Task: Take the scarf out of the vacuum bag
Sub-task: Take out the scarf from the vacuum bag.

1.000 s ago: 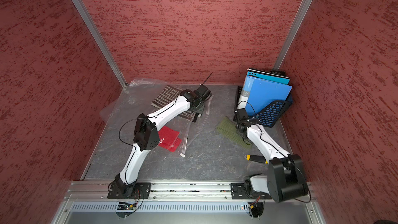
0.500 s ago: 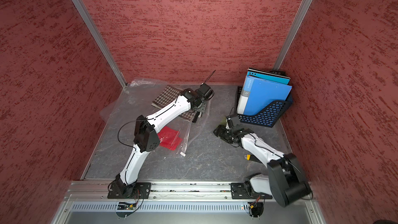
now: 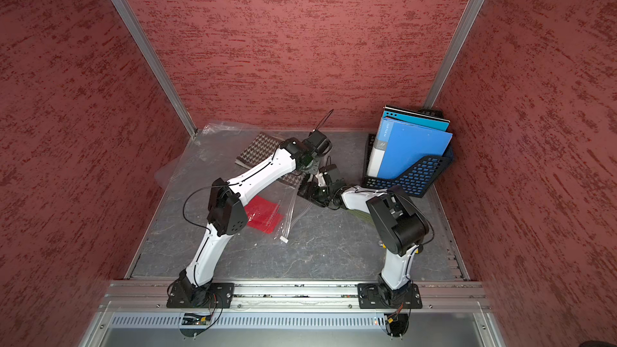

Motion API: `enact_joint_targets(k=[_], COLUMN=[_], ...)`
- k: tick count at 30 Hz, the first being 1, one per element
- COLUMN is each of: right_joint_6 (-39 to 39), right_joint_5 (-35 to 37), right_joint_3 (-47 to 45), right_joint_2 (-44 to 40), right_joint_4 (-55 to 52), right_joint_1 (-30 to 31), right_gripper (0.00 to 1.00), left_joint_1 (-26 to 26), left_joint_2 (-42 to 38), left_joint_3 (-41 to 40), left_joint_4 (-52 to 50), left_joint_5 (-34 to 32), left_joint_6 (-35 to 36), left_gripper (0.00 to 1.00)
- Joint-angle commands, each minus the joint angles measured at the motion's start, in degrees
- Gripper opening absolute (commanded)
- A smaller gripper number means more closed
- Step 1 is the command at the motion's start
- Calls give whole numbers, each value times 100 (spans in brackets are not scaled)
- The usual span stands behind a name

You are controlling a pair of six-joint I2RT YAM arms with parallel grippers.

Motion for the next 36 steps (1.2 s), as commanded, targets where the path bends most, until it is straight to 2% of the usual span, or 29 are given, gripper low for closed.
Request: enact_joint_targets(k=[1,8,16,24,26,27,29,34,35,36], right_joint_6=[382,1037,1164,969,975,1022,1056,1168,1136,1095], right_joint_5=[-607,-1099,-1290,-1444,-1456,-1482,-1512,-1418,-1330,-1214], right_joint_3=[-96,-312,-68,278,399,432,507,371,298,205], right_joint_2=[215,681,978,1125,1234,1291,1388,1376,1291,1165], right_joint_4=[910,2102,2116,1641,1603,1680,1735,1898,1856,1788], right_joint_1=[283,612,805,990,1040,1060,1112,1114,1086,1045], right_gripper=[63,63,63,63,60,58,45,5,0,0], left_joint_1=[33,-92,-352,-349,-349,-339,-337,-295,-283,-276], left_joint_2=[-324,-858,-989,-879,-851,-834,-800,-763,-754,-753], left_joint_3=[-126,-746,-476,-512,-504,-497,-515,-617,-633,-670], left_joint_4=[264,700,583,605,615,605,595,623,626,638], left_joint_5=[-42,-221,-410,-431,-421,-411,-408,-399,-394,-389], left_joint_6=[-108,-222,-179,-171,-171,-178,-199,-196,-204,-211], left_gripper=[0,0,0,0,0,0,0,0,0,0])
